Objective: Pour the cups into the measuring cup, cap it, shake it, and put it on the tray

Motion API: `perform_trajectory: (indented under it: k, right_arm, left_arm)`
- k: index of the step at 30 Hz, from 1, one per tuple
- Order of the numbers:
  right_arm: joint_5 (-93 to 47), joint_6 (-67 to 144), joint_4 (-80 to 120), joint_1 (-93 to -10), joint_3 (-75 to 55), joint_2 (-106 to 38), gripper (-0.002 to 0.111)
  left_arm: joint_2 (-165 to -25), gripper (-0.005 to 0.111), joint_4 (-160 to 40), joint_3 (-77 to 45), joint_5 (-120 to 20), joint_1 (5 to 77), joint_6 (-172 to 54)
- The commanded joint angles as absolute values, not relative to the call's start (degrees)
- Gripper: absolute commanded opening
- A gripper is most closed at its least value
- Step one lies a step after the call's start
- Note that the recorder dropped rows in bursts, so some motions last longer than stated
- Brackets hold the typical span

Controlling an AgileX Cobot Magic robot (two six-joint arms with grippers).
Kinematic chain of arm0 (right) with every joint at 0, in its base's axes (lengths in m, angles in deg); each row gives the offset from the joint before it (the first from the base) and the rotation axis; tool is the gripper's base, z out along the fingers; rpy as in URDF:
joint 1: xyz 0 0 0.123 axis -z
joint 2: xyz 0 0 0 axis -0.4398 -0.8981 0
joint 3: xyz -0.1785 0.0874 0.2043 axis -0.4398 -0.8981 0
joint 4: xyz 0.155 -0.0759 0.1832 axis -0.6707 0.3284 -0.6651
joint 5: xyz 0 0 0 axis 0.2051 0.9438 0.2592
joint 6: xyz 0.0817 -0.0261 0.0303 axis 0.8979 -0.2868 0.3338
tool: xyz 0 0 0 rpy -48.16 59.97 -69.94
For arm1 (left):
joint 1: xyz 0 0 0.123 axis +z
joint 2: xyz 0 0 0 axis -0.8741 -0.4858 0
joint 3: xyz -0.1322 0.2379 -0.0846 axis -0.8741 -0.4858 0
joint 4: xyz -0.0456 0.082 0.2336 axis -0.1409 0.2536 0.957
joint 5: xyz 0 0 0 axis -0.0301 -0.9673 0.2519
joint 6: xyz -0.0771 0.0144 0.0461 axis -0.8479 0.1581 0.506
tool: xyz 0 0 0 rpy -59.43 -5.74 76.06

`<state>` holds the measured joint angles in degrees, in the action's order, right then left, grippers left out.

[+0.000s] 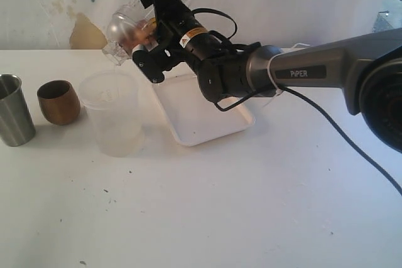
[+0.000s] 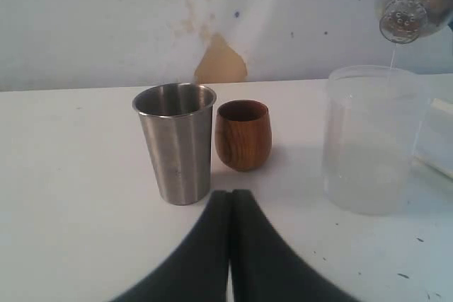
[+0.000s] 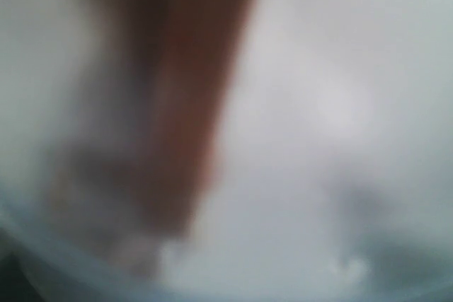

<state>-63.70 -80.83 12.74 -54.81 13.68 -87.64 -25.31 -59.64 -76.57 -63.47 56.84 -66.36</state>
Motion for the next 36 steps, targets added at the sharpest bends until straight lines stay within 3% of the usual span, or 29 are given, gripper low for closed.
perform_trajectory:
  k: [1,36]
  right_arm:
    - [-65.8,-80.3,12.3,-54.7,13.9,-86.7,0.000]
    - [-64.3,-83.1,14.2,-54.7,13.9,-86.7,0.000]
  left_arm:
    - [-25.0,0.000,-59.6,-76.8,-63.3,56.8,-66.4]
    - [-25.0,0.000,-59.6,-76.8,-63.3,56.8,-66.4]
